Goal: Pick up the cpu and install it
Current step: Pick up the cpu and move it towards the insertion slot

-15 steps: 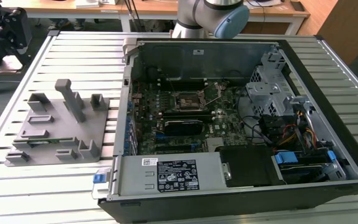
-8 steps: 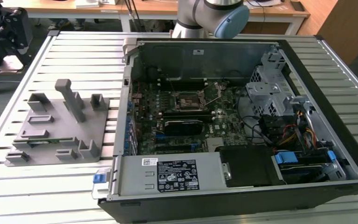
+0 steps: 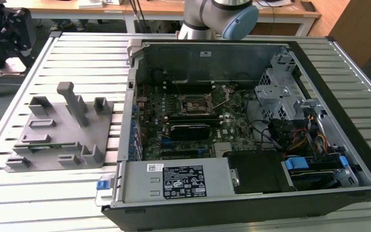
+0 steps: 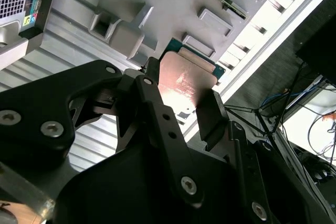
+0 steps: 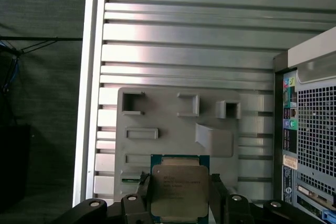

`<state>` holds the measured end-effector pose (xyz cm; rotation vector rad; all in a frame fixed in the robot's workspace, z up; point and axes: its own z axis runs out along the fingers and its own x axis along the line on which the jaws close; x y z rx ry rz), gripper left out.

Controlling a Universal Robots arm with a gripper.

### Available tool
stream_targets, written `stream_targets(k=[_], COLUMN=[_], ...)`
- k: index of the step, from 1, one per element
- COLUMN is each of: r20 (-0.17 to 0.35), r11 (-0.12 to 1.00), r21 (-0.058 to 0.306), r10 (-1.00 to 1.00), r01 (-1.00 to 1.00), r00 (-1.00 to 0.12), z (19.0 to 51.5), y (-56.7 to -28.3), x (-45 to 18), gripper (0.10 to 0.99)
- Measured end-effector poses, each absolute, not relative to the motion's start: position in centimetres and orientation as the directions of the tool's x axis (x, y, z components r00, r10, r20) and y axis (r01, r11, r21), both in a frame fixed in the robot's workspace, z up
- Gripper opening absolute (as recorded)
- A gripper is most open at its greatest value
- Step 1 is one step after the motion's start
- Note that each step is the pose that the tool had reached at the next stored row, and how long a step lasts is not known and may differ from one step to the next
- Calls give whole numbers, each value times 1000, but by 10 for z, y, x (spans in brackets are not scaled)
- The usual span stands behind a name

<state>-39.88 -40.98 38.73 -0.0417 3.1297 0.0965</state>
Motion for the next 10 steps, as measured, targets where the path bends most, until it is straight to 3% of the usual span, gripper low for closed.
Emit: stream_targets(k=[10], r20=[-11], r11=[998], r21=[61], r10=[-26], r01=[-27], r00=[-1000], z=[387], y=[-410], x=[-392], gripper=[525])
